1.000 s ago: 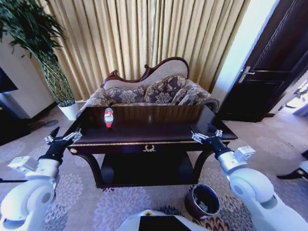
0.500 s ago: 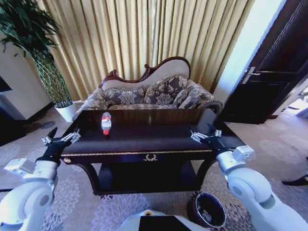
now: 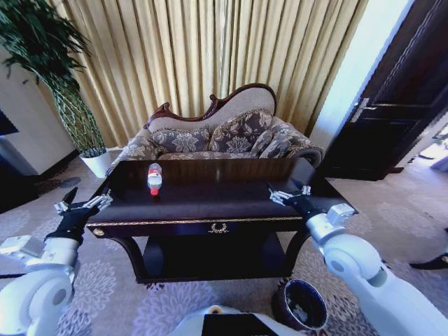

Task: Move to the front of the table and place the trash on the table into the trash bin.

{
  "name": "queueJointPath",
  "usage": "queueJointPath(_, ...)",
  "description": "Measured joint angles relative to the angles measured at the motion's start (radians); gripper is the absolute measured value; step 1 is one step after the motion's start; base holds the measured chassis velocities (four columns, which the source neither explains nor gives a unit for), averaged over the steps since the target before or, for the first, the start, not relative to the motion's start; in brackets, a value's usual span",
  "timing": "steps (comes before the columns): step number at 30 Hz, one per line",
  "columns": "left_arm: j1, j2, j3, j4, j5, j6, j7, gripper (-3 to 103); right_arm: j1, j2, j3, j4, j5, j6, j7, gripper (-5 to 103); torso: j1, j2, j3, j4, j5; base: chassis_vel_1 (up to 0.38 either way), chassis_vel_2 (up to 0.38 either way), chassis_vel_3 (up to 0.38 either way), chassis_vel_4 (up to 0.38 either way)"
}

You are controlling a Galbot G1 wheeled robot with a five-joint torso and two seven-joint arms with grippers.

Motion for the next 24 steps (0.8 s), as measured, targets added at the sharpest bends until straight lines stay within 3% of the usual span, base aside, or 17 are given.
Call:
queueJointPath(8,-0.015,0.026,0.018,0.007,-0.006,0.006,-0.021,100,0.018,0.010,-0.005,-0.016,-0.004,0.003,-0.001,100,0.000,0.000,0.000,0.0004,0.0000,0.000,0.000,0.000,0.000)
queueJointPath(12,-0.069,0.072,0.041,0.037,-0.032,0.039,-0.058,100,0.018,0.004,0.011,-0.016,-0.003,0.004,-0.002,100,0.000,0.000,0.000,0.0002,-0.0002,0.000,0.000,0.000,0.000)
queueJointPath(15,-0.125,0.118,0.077,0.061,-0.067,0.069,-0.108,100,0.015,0.000,0.021,-0.017,-0.003,0.005,-0.002,100,0.000,0.000,0.000,0.0003,-0.0001,0.000,0.000,0.000,0.000)
queueJointPath(18,-0.224,0.209,0.151,0.085,-0.137,0.114,-0.235,100,0.002,-0.004,0.032,-0.019,-0.003,0.005,-0.002,100,0.000,0.000,0.000,-0.0001,0.0001,0.000,0.000,0.000,0.000)
queueJointPath(21,-0.259,0.247,0.185,0.099,-0.158,0.124,-0.273,100,-0.004,-0.005,0.036,-0.019,-0.003,0.005,-0.002,100,0.000,0.000,0.000,-0.0001,0.0000,0.000,0.000,0.000,0.000)
queueJointPath(24,-0.340,0.315,0.282,0.146,-0.183,0.135,-0.346,100,-0.016,-0.005,0.045,-0.018,-0.003,0.005,-0.002,100,0.000,0.000,0.000,0.0003,0.0000,0.000,0.000,0.000,0.000)
